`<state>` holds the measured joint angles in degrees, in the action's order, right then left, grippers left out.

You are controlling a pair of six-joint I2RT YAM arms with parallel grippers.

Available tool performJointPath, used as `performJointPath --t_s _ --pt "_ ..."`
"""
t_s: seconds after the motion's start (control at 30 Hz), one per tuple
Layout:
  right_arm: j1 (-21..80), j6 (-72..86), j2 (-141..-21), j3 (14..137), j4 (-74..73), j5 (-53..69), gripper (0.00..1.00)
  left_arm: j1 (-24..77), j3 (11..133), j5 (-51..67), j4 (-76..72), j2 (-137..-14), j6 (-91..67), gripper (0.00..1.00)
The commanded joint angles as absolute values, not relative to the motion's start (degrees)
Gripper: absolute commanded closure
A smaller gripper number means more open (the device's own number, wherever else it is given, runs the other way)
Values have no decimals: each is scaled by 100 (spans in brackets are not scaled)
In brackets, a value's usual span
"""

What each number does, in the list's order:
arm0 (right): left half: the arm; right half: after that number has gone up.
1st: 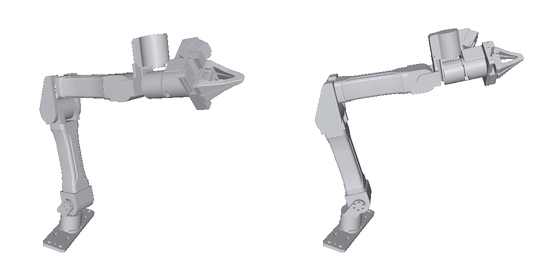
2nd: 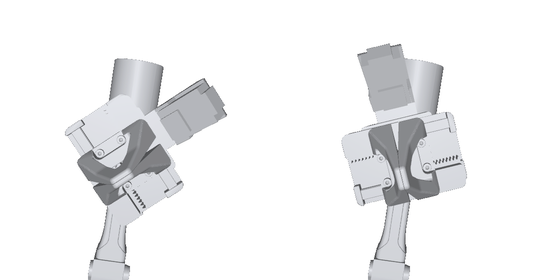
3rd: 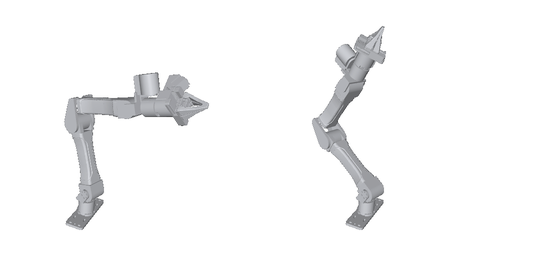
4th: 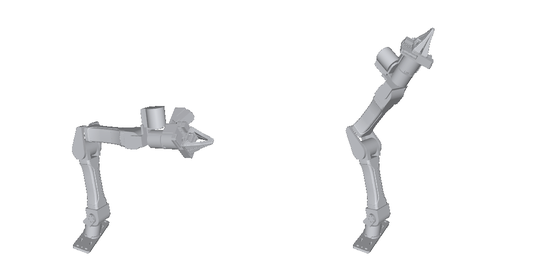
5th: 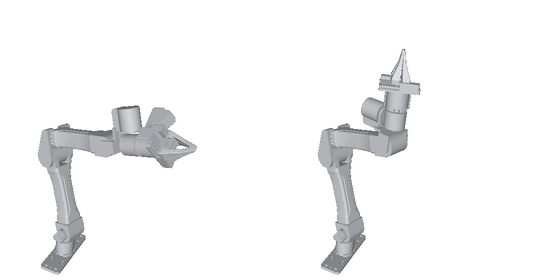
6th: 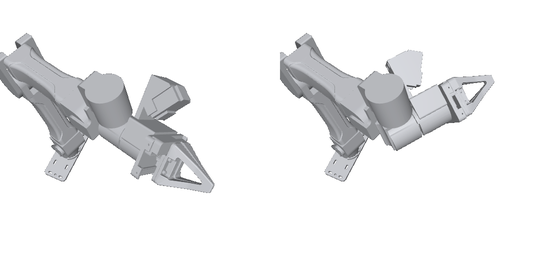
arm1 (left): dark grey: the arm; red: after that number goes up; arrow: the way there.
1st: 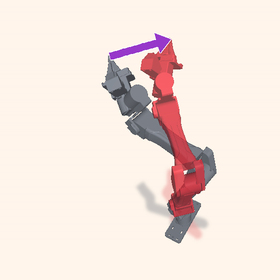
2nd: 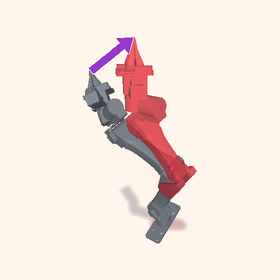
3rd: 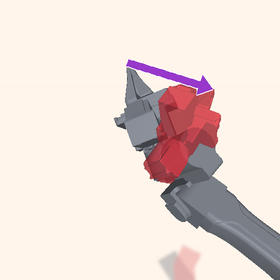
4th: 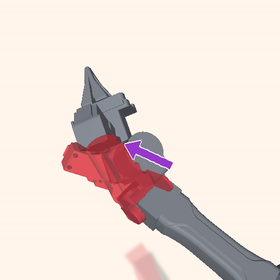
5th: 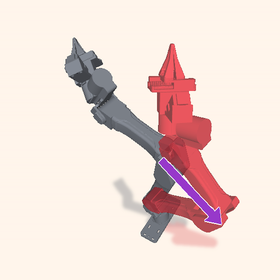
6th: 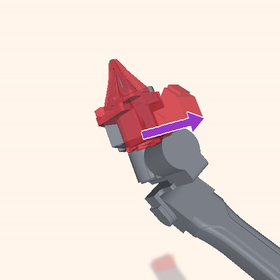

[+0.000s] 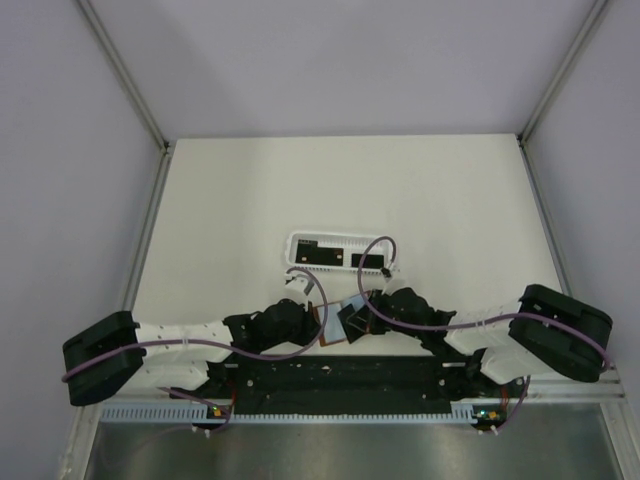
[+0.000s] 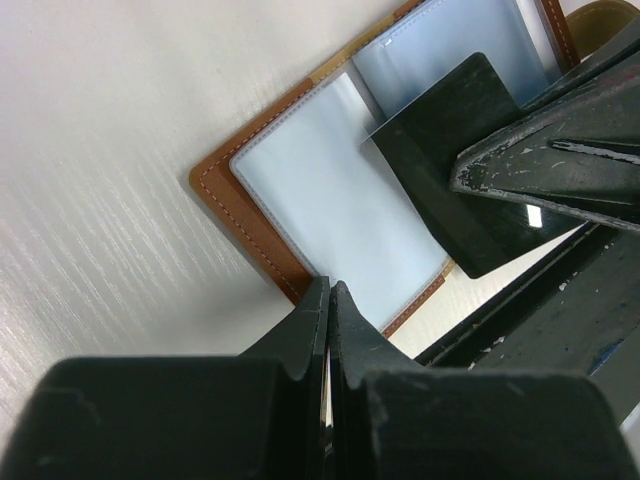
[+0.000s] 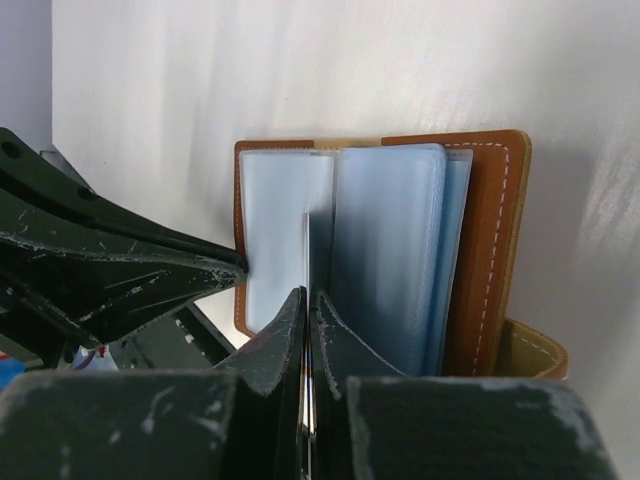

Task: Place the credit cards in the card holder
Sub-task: Insert the credit card into the card holder.

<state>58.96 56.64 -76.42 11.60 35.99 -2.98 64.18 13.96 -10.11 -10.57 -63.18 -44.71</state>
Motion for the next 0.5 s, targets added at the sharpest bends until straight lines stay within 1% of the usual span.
performJointPath --t_s 0.0,0.47 --pt "5792 5695 -7945 1099 4350 -26 100 6425 1239 -1116 -659 -6319 -4421 100" --pt "5309 5608 -8569 1063 5132 562 100 6425 1248 -1142 -650 -6337 -4438 100"
